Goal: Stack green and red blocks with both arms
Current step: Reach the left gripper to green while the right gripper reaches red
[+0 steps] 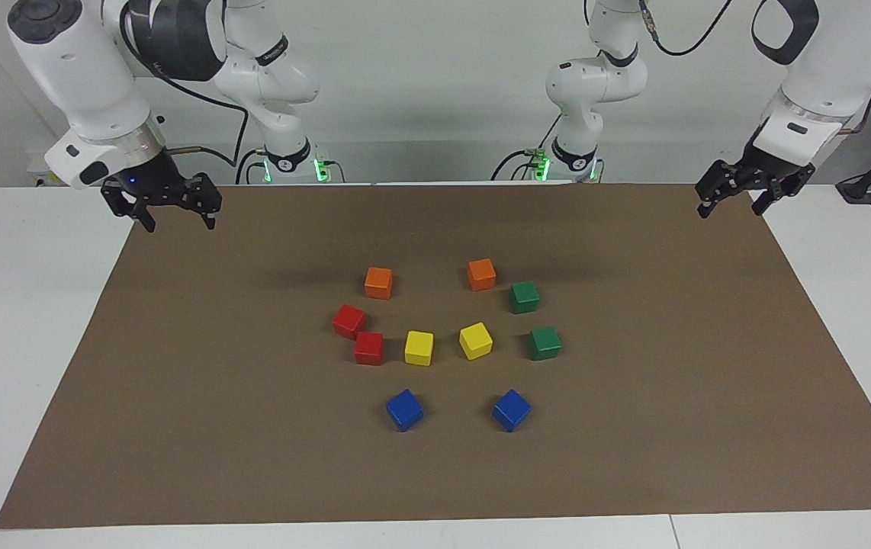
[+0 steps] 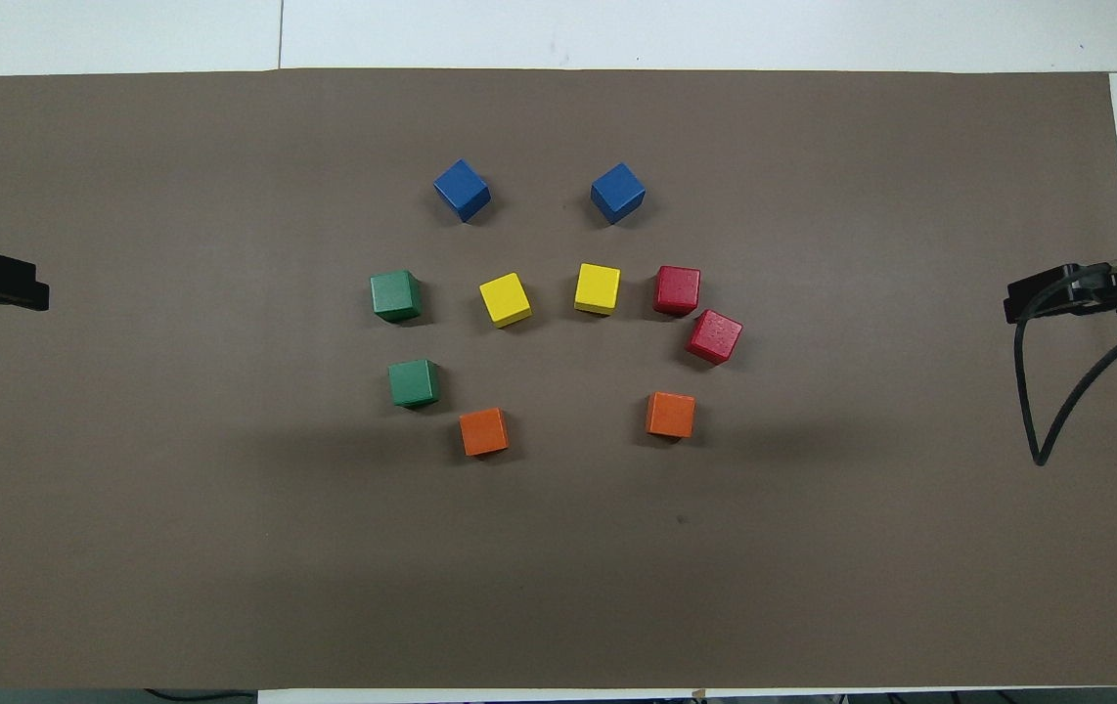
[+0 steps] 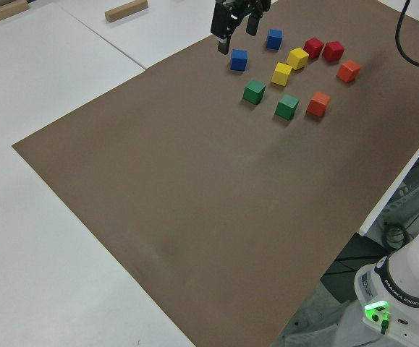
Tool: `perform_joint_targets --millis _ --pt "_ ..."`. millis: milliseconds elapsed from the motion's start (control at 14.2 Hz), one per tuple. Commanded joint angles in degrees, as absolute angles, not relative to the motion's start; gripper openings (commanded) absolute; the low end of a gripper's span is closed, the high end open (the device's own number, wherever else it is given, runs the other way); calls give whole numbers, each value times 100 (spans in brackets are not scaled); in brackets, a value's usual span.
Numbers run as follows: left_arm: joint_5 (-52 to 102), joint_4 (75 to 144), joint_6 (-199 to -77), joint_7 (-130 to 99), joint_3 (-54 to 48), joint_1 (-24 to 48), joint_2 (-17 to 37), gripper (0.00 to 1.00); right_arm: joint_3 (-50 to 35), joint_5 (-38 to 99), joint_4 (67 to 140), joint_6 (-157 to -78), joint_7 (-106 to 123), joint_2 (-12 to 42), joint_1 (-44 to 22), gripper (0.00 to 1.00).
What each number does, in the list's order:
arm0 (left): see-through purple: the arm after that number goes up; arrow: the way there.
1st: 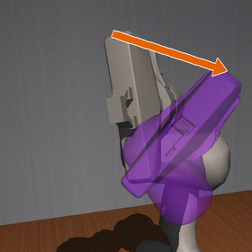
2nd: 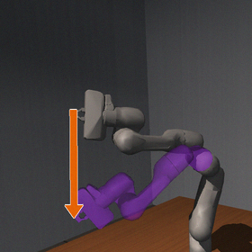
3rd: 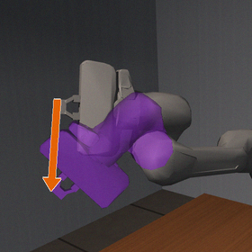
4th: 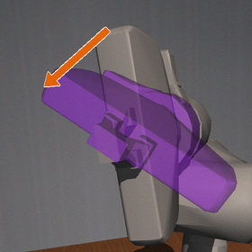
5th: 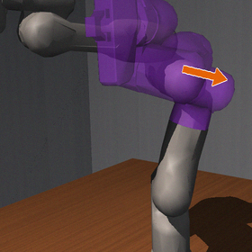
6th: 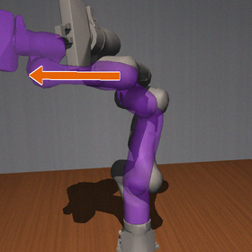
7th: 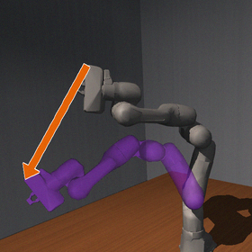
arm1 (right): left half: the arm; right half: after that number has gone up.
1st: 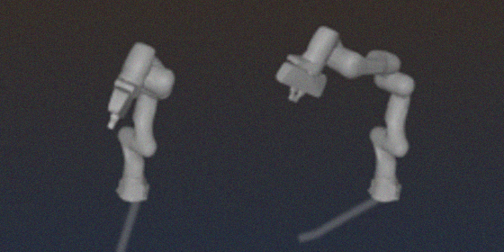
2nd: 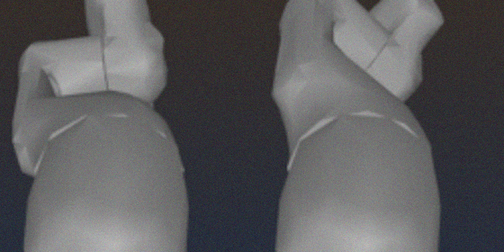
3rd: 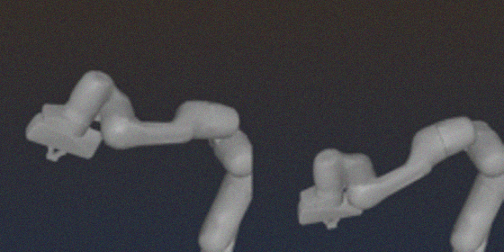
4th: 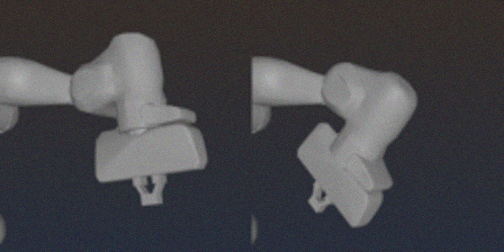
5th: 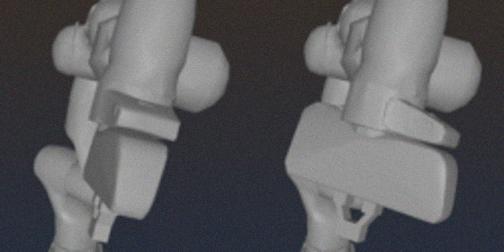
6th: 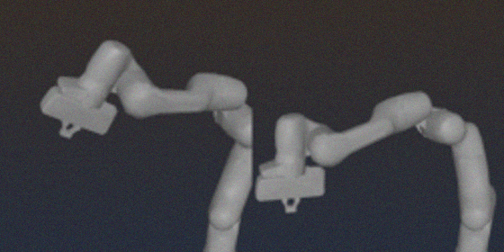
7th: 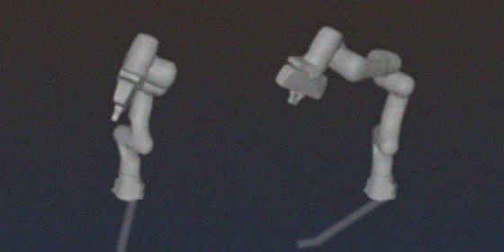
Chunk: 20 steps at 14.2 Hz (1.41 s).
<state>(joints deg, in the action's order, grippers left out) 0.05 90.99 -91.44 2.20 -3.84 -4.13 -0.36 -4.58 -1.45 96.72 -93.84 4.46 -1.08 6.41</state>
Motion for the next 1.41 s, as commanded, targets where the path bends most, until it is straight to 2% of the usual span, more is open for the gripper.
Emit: perform_joint_targets --millis 0,776,1059,1341 --pt "62 9264 -9237 184 -378 -404 -202 100 -510 -62 9580 -9316 536 -62 747 100" --pt "70 9447 -9254 167 -387 -387 -298 100 -553 -53 9650 -9325 205 -44 607 100" --pt "88 10158 -9956 -289 -387 130 -509 100 -554 -53 9633 -9702 -972 263 -235 100" --pt "97 10696 -10678 -431 -387 684 -361 100 -554 -44 9650 -10221 -1888 676 -746 100"
